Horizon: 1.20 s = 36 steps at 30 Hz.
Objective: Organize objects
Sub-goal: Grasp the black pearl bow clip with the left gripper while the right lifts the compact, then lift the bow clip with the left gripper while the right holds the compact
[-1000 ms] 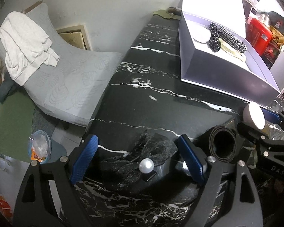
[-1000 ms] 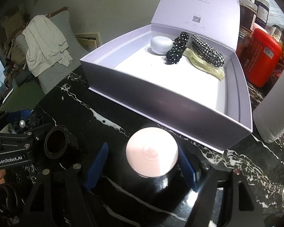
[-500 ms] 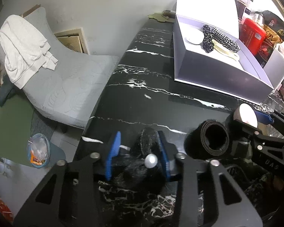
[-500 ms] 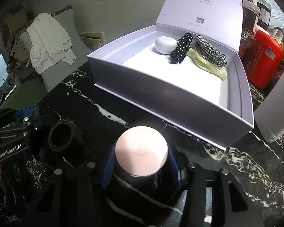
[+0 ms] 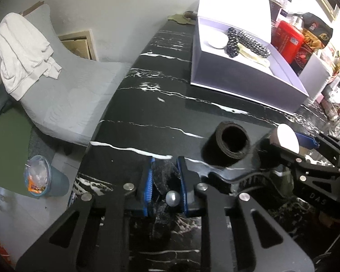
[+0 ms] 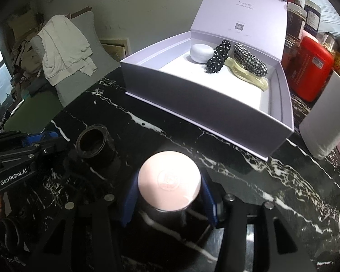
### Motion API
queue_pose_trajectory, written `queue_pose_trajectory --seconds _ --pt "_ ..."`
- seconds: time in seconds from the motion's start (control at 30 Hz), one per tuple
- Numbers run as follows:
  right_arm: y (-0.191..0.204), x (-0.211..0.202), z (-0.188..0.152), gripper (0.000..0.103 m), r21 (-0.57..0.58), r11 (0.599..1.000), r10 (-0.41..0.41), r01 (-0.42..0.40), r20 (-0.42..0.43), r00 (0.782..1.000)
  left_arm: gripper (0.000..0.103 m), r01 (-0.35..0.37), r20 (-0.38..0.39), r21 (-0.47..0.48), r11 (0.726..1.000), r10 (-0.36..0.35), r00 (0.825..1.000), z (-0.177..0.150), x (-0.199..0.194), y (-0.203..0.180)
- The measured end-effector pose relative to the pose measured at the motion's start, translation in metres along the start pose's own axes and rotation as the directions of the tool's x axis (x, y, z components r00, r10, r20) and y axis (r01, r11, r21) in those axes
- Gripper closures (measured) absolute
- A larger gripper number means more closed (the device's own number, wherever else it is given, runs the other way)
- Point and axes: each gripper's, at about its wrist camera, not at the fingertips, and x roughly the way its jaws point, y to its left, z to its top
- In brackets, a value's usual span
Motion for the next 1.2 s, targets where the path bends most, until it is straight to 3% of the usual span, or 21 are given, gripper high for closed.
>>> queue_pose_trajectory --seconds 0.63,1.2 --pt "0.002 -0.034 -0.021 0.051 0.001 1.0 0.017 -0.017 0.035 0.999 0.087 0.044 0.061 0.04 0.998 -0.047 0.997 -0.004 -0.033 -0.019" --pt "-0.016 -0.065 -0.04 0.051 0.025 1.0 0.007 -0.008 0.066 0.998 0.087 0.097 0.071 0.151 0.984 -0.109 0.992 0.002 -0.045 -0.065"
